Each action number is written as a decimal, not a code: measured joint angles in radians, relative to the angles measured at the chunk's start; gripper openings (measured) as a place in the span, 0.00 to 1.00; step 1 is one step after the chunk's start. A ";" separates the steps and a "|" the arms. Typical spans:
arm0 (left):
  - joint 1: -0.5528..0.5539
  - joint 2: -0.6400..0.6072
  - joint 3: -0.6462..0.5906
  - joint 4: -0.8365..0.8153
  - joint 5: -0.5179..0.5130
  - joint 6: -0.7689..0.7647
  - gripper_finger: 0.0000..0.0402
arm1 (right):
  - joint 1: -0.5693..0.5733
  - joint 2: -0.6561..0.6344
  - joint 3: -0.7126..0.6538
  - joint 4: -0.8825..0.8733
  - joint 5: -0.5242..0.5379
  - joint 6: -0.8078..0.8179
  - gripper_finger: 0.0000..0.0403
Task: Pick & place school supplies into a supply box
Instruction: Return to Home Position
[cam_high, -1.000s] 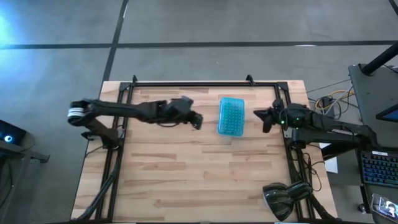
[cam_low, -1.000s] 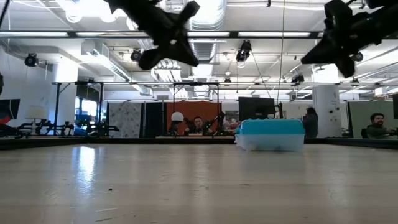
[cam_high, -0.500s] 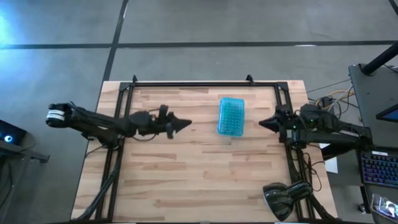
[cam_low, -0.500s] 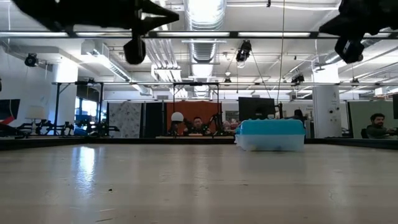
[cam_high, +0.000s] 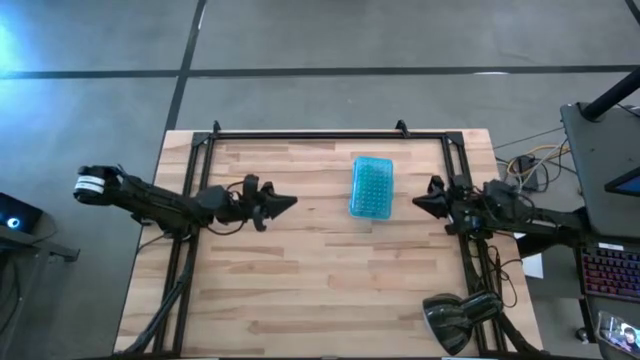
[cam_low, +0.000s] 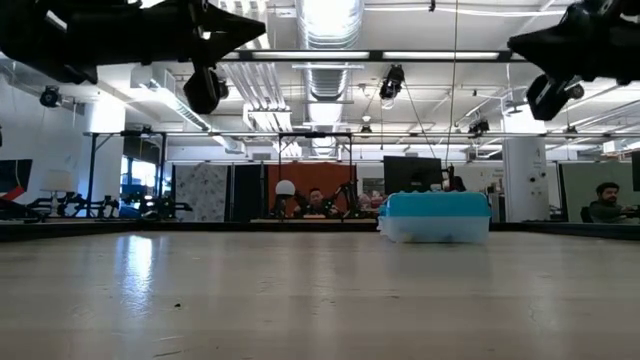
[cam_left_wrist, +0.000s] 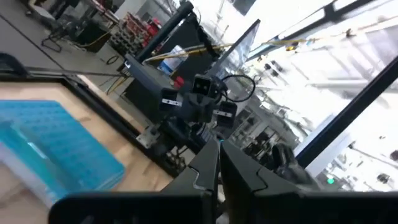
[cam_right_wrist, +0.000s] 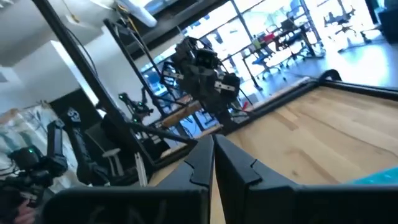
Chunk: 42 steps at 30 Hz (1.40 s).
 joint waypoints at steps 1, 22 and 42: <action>0.001 0.000 -0.004 -0.006 0.001 0.009 0.00 | 0.000 -0.002 -0.022 0.021 0.000 0.006 0.02; 0.008 0.009 -0.016 -0.220 0.008 0.004 0.00 | 0.024 -0.024 -0.108 -0.026 0.043 0.414 0.02; 0.007 -0.514 -0.344 -0.392 0.007 0.003 0.00 | 0.023 -0.024 -0.109 -0.022 0.048 0.389 0.02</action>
